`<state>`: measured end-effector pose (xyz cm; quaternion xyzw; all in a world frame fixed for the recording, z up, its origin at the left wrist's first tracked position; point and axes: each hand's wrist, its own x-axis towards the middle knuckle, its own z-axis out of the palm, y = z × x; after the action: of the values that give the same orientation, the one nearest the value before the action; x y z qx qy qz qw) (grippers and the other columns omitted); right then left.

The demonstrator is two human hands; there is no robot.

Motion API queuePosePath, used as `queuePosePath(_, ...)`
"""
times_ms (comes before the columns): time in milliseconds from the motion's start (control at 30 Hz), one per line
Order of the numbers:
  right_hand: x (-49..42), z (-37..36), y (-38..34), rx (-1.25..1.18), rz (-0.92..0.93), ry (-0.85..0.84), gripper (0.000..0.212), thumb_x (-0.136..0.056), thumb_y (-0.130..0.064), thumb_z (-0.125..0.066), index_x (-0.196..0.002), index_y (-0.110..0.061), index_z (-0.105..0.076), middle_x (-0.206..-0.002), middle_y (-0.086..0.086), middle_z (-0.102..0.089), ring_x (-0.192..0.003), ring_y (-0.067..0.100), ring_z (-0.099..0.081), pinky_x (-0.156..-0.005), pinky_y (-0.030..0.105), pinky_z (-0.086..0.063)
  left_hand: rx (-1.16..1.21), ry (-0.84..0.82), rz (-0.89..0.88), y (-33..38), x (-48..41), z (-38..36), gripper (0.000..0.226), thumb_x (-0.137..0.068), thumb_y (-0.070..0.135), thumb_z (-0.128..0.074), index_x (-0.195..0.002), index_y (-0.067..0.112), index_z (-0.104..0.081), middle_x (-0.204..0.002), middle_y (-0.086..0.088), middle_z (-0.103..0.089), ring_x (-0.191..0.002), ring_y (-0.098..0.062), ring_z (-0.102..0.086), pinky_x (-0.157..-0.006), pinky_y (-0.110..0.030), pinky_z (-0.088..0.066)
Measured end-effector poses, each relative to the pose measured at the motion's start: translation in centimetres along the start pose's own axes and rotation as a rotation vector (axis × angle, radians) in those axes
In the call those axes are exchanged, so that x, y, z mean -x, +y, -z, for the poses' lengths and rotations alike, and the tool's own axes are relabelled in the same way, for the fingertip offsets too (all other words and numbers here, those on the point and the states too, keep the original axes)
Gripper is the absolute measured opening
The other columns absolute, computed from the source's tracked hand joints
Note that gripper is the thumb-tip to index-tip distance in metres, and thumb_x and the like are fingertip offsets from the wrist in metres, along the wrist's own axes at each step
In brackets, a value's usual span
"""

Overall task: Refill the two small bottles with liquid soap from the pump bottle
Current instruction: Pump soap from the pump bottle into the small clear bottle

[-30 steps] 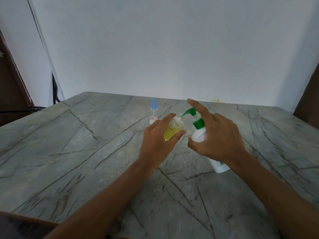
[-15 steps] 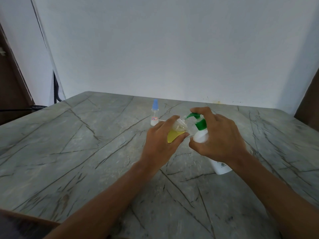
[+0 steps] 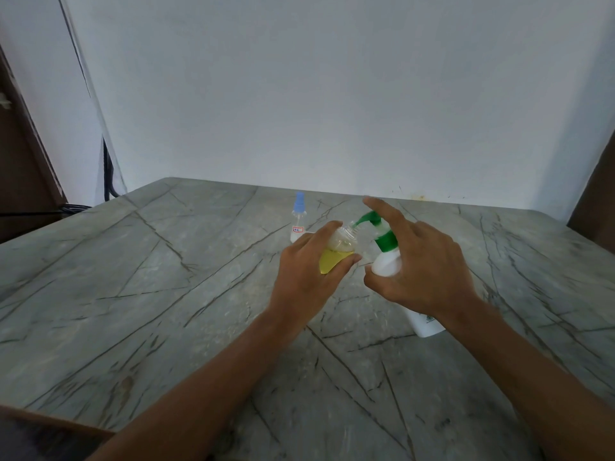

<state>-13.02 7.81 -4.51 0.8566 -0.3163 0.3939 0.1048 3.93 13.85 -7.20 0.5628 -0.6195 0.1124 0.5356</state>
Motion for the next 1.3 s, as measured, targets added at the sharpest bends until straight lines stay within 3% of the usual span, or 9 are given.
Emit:
queuePosePath(67, 0.06, 0.01, -0.02, 0.014, -0.002, -0.007, 0.100, -0.062, -0.051, -0.075, -0.147, -0.041, -0.022, -0.087, -0.009, -0.062, -0.069, 0.012, -0.050, -0.062, 0.029, -0.049, -0.001, 0.001, 0.001, -0.02, 0.01, 0.02, 0.057, -0.077, 0.046, -0.072, -0.125, 0.020, -0.055, -0.110, 0.001, -0.067, -0.093, -0.011, -0.061, -0.078, -0.033, -0.056)
queuePosePath(467, -0.33, 0.02, 0.09, -0.040, 0.007, -0.028, 0.083, -0.059, -0.051, -0.073, -0.132, -0.033, -0.037, -0.087, -0.006, -0.063, -0.068, 0.014, -0.053, -0.065, 0.026, -0.043, -0.024, 0.004, -0.007, -0.04, -0.01, -0.05, 0.057, -0.077, 0.048, -0.070, -0.126, 0.021, -0.055, -0.109, 0.003, -0.067, -0.090, -0.003, -0.057, -0.077, -0.024, -0.054)
queuePosePath(733, -0.31, -0.22, 0.44, -0.080, 0.000, 0.006, 0.073, -0.058, -0.052, -0.072, -0.121, -0.031, -0.042, -0.087, -0.004, -0.064, -0.068, 0.013, -0.053, -0.063, 0.026, -0.045, -0.044, -0.037, -0.040, 0.00, 0.19, -0.41, 0.058, -0.077, 0.047, -0.071, -0.125, 0.019, -0.055, -0.107, -0.001, -0.067, -0.088, -0.009, -0.059, -0.072, -0.022, -0.052)
queuePosePath(900, -0.07, -0.15, 0.25, -0.050, -0.009, 0.029, 0.082, -0.059, -0.049, -0.076, -0.131, -0.032, -0.040, -0.081, -0.014, -0.049, -0.066, 0.011, -0.049, -0.061, 0.025, -0.039, -0.023, 0.007, -0.037, 0.17, -0.01, -0.24, 0.056, -0.077, 0.044, -0.073, -0.124, 0.018, -0.057, -0.103, 0.000, -0.068, -0.087, -0.006, -0.059, -0.073, -0.022, -0.053)
queuePosePath(1100, -0.03, -0.20, 0.23, -0.020, -0.011, -0.017, 0.103, -0.063, -0.051, -0.075, -0.148, -0.040, -0.018, -0.088, -0.008, -0.060, -0.068, 0.012, -0.052, -0.060, 0.027, -0.047, -0.007, 0.011, -0.017, 0.00, -0.04, 0.00, 0.055, -0.078, 0.045, -0.072, -0.125, 0.021, -0.055, -0.106, 0.002, -0.067, -0.090, -0.008, -0.060, -0.076, -0.029, -0.055)
queuePosePath(1300, -0.15, -0.26, 0.28, -0.023, -0.013, -0.019, 0.092, -0.061, -0.052, -0.076, -0.139, -0.034, -0.033, -0.091, -0.006, -0.063, -0.070, 0.012, -0.051, -0.064, 0.026, -0.044, -0.031, 0.008, -0.032, -0.15, -0.12, -0.08, 0.055, -0.078, 0.045, -0.072, -0.124, 0.019, -0.056, -0.107, 0.002, -0.068, -0.088, -0.005, -0.060, -0.074, -0.019, -0.053)
